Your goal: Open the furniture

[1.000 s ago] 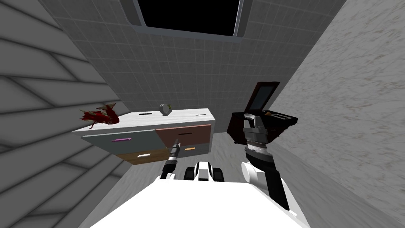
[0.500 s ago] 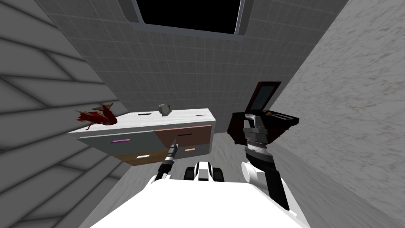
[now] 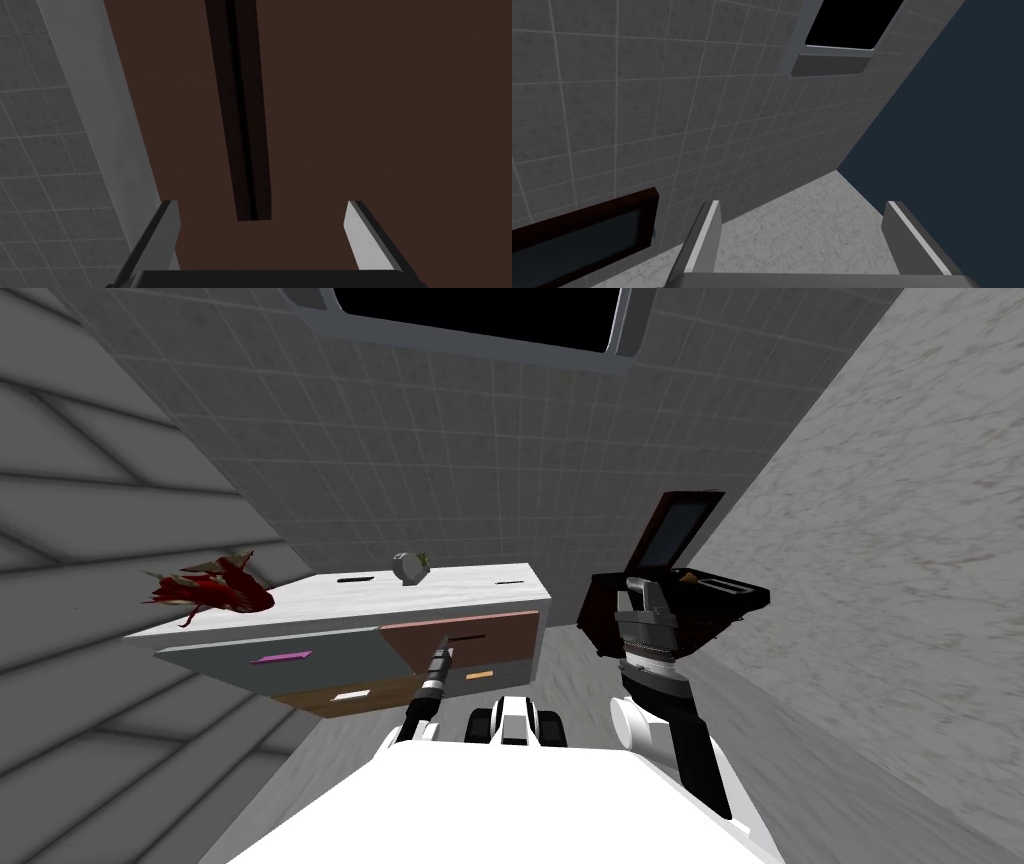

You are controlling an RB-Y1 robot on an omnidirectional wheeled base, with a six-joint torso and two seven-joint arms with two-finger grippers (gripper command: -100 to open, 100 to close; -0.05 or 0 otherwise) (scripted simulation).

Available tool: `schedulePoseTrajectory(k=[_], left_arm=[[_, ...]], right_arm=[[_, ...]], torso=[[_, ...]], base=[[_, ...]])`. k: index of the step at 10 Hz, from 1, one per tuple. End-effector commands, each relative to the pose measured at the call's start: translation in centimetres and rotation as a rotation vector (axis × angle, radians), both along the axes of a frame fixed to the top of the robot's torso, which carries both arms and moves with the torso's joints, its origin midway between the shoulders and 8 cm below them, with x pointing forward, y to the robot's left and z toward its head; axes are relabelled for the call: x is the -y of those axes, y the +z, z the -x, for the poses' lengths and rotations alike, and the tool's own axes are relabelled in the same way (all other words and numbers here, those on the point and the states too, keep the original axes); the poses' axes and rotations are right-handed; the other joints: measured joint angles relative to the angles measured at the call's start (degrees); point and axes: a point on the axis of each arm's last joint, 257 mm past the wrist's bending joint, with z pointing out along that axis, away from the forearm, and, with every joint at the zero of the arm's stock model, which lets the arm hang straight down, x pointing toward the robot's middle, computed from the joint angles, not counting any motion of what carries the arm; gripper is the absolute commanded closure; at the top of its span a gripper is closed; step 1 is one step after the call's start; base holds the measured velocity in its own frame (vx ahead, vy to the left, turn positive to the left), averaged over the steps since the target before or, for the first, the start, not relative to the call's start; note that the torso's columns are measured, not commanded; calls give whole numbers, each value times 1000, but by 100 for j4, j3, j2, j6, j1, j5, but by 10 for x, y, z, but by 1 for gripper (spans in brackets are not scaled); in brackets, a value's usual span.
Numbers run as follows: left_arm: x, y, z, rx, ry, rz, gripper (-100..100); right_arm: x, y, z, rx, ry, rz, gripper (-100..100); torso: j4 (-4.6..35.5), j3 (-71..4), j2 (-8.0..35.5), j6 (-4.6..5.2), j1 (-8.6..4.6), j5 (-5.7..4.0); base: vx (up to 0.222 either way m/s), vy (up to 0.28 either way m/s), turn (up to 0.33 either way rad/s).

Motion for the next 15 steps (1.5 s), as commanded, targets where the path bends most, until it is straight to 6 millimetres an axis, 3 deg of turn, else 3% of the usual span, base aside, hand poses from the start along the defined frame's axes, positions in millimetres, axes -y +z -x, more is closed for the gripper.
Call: schedulePoseTrajectory(k=[1, 3, 6, 7, 15], left_arm=[[12, 1, -2, 11, 20, 52, -100], [21, 1, -3, 19, 36, 92, -100], [18, 4, -5, 19, 34, 81, -100], [18, 4, -6, 17, 34, 82, 100], [21, 8, 10, 15, 27, 83, 100]], right_arm=[[0, 0, 0, 0, 0, 0, 0], [0, 0, 0, 0, 0, 0, 0], [0, 0, 0, 0, 0, 0, 0], [0, 0, 0, 0, 0, 0, 0], [0, 0, 0, 0, 0, 0, 0]], torso=[[0, 0, 0, 0, 6, 1], [-5, -12, -20, 0, 15, 4], [-12, -29, -49, 0, 15, 4], [-11, -23, -34, -1, 13, 4], [0, -18, -22, -4, 0, -7]], base=[[0, 0, 0], [0, 0, 0], [41, 4, -10], [7, 1, 2], [-149, -27, 8]])
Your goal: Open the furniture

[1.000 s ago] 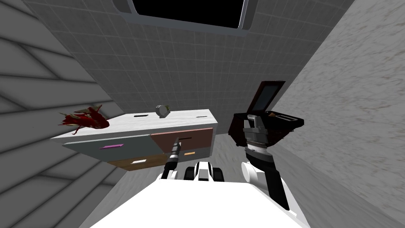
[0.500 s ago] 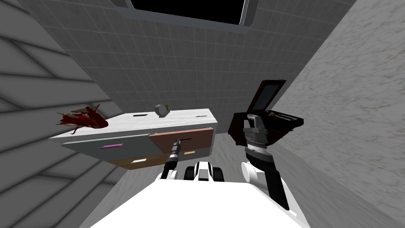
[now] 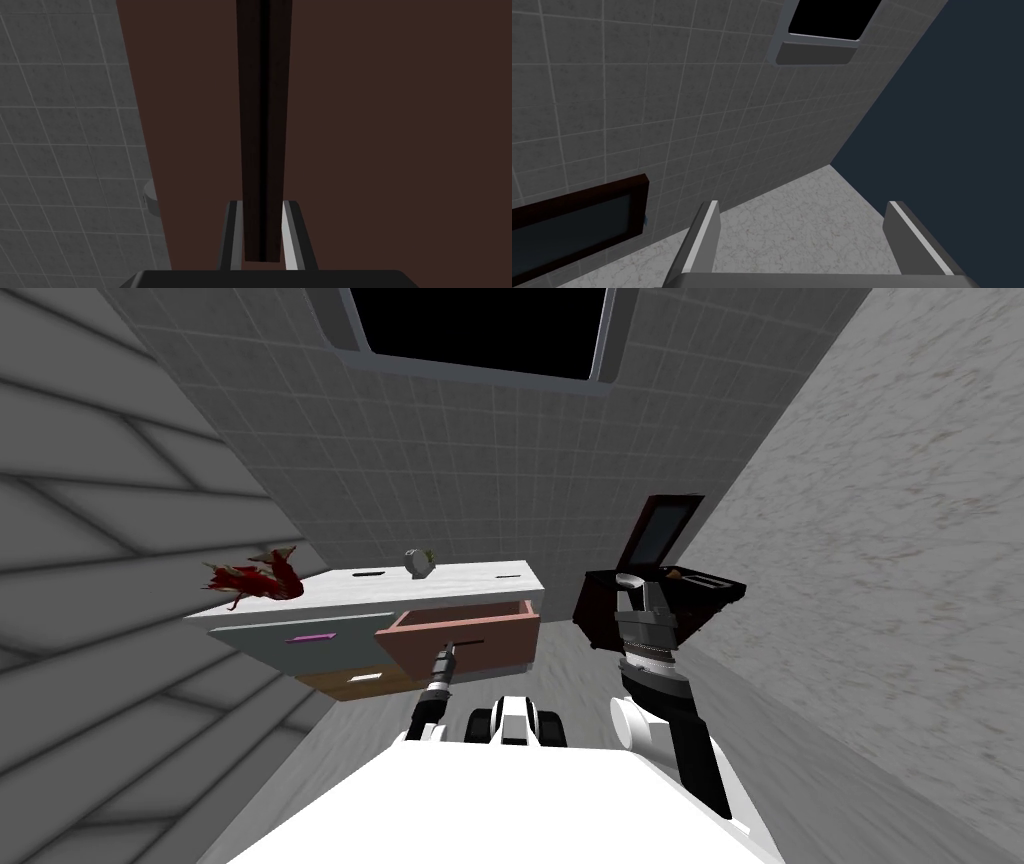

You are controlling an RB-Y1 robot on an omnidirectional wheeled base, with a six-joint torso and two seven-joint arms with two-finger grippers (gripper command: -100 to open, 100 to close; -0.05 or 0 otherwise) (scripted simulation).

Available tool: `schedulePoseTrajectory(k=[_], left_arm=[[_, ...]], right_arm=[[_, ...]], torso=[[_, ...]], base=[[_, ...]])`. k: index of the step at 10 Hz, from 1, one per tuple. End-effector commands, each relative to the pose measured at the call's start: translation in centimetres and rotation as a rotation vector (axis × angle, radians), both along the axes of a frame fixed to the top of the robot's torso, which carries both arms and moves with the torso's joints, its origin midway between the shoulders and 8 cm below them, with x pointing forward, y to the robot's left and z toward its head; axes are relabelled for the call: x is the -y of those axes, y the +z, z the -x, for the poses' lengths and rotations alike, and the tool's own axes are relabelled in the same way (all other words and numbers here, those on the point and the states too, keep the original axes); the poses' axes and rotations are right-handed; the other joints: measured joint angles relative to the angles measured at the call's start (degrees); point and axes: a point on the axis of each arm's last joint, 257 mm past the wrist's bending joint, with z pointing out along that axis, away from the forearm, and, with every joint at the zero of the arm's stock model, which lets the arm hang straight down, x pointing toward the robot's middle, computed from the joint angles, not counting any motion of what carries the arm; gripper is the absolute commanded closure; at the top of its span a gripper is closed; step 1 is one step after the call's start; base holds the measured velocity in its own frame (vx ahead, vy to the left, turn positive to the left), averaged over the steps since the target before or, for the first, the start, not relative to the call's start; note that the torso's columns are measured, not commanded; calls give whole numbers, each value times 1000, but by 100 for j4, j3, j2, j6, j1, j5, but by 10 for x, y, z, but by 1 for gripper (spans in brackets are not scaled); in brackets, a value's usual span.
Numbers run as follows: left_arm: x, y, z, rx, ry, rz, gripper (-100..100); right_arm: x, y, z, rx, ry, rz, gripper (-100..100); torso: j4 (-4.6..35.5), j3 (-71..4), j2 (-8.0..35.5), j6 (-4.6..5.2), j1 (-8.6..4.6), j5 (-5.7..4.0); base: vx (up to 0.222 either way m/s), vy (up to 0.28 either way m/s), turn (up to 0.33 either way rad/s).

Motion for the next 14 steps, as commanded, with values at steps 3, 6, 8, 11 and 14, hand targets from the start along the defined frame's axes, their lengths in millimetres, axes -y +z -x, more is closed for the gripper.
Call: schedulePoseTrajectory(k=[3, 6, 8, 11, 14], left_arm=[[2, 2, 7, 4, -3, 0, 100], [-1, 14, 10, -3, 3, 2, -100], [-3, 24, 12, -6, 7, 3, -100], [-6, 41, 14, -5, 14, 3, -100], [-8, 53, 16, -3, 18, 3, -100]], right_arm=[[0, 0, 0, 0, 0, 0, 0], [0, 0, 0, 0, 0, 0, 0], [0, 0, 0, 0, 0, 0, 0], [0, 0, 0, 0, 0, 0, 0], [0, 0, 0, 0, 0, 0, 0]], torso=[[6, 14, 18, 1, 8, 1], [-13, -16, -31, 3, 14, 9], [-6, -5, -18, 7, 18, 9], [-5, 6, 1, 4, 12, 10], [17, 9, 14, 2, 1, -9]], base=[[-152, -18, 5], [-5, -4, -19], [9, -1, -28], [5, 0, -21], [-2, -4, -15]])
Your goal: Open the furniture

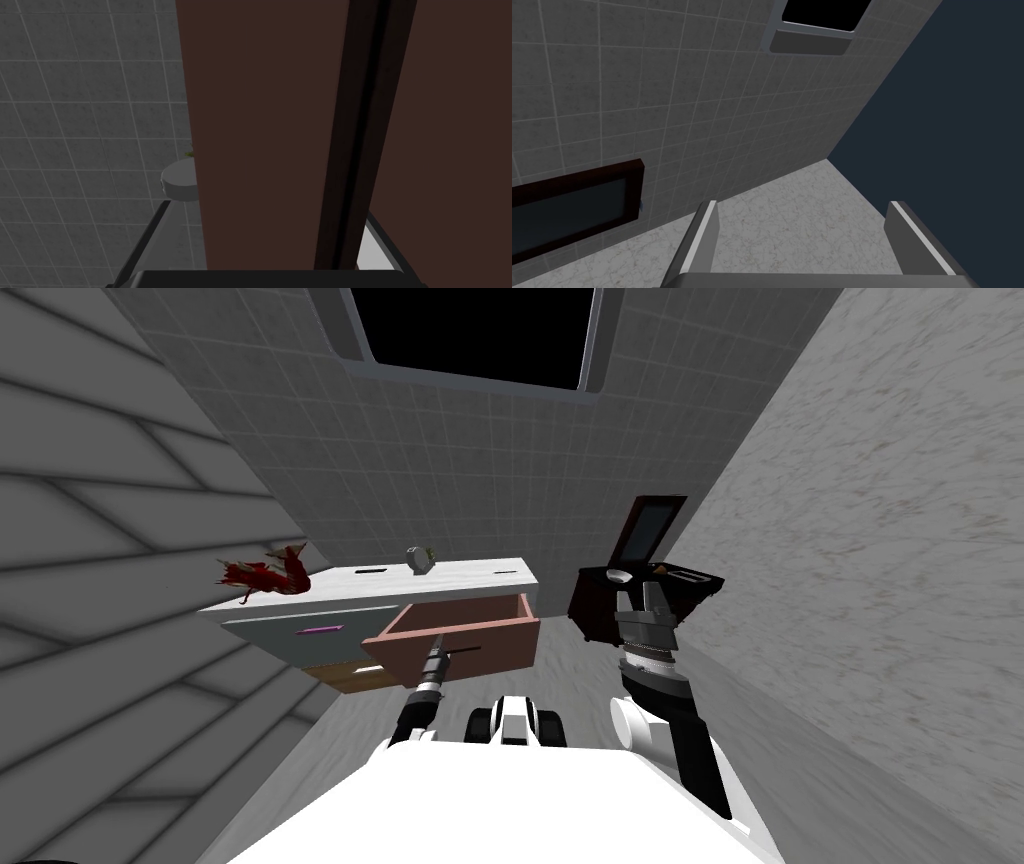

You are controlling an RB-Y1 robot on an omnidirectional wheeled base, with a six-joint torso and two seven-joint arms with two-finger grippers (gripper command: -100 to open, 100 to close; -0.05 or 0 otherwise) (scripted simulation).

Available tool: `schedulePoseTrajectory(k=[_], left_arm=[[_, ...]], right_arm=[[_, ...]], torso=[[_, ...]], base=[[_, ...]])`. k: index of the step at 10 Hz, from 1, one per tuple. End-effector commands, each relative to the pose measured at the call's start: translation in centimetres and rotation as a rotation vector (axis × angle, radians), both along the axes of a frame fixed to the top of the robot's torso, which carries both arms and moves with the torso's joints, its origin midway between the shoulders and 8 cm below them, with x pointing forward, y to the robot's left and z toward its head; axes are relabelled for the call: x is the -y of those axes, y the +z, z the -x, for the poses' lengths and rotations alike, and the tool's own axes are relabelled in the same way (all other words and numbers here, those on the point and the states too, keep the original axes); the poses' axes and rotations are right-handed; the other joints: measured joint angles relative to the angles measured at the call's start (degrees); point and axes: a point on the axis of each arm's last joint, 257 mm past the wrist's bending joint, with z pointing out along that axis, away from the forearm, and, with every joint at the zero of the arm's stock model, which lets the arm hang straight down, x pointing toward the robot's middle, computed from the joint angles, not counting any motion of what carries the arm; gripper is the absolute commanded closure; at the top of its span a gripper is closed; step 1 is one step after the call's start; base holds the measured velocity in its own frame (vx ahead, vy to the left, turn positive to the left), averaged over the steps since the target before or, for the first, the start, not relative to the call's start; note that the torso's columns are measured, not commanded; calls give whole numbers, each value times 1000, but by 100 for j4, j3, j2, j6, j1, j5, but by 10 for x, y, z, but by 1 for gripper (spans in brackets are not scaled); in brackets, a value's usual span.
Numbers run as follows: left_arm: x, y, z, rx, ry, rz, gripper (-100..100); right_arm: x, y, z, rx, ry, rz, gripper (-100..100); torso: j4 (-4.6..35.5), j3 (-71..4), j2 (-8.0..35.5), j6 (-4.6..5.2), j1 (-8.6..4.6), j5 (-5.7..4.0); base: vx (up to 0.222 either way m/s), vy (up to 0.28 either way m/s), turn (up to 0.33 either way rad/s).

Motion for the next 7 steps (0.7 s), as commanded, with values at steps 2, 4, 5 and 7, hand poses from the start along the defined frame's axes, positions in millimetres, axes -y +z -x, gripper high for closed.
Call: schedulePoseTrajectory(k=[2, 4, 5, 7], left_arm=[[0, 1, 1, -8, 2, 2, 0], [0, -2, 2, -15, 3, 3, 0], [0, -3, 2, -17, 4, 3, 0], [0, -4, 2, -20, 4, 3, 0]], right_arm=[[0, 0, 0, 0, 0, 0, 0], [0, 0, 0, 0, 0, 0, 0], [0, 0, 0, 0, 0, 0, 0], [0, 0, 0, 0, 0, 0, 0]], torso=[[-3, 5, 7, 1, -6, 2], [-13, -1, -5, 2, 3, 11], [-17, -4, -10, 2, 6, 13], [-21, -6, -14, 2, 8, 16]], base=[[0, 0, 0], [0, 0, 0], [0, 0, 0], [0, 0, 0]])
